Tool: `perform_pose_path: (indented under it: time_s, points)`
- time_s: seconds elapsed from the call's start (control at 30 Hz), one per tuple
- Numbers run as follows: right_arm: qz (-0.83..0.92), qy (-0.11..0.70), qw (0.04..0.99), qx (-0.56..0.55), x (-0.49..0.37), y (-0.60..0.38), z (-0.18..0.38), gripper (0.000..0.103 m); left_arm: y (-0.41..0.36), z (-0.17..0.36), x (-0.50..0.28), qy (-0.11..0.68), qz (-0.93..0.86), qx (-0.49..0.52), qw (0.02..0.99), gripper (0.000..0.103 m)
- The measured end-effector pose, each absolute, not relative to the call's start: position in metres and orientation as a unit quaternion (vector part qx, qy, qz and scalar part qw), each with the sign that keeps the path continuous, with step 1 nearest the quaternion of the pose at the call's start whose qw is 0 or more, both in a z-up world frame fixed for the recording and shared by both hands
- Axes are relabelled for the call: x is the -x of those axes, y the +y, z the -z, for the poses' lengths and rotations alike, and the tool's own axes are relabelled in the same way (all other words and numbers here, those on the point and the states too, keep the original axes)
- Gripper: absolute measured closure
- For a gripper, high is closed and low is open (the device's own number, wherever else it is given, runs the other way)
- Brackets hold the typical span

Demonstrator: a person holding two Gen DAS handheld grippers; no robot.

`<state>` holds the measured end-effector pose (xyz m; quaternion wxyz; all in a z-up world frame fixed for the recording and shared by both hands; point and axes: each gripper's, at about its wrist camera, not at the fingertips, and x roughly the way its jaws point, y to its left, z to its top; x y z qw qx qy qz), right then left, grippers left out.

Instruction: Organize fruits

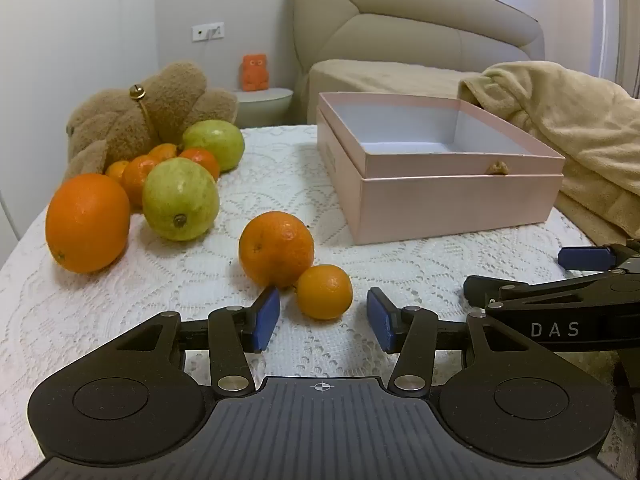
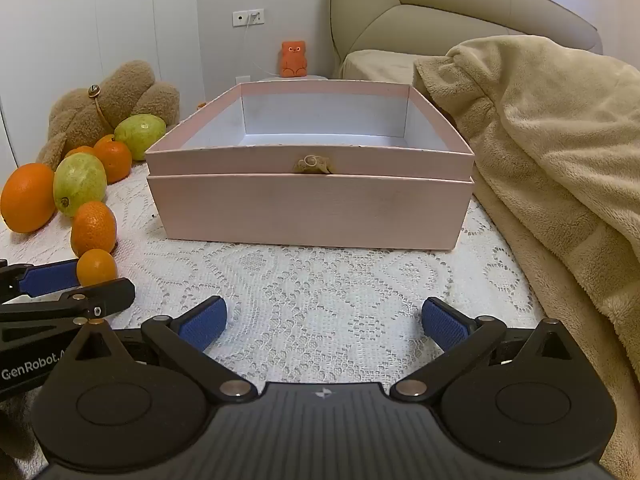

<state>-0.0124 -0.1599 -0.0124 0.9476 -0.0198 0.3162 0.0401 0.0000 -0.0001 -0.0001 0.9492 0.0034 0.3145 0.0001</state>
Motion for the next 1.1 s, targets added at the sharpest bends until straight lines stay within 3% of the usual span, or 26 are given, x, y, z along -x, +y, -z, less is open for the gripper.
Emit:
perform_pose_path:
  time_s: [1.1]
  points:
    - [-0.04,0.314,0.948,0.02,0.013,-0.1599,0.0124,0.0,0.0002,0.0,0.0,0.315,0.001,0.0,0.949,0.049]
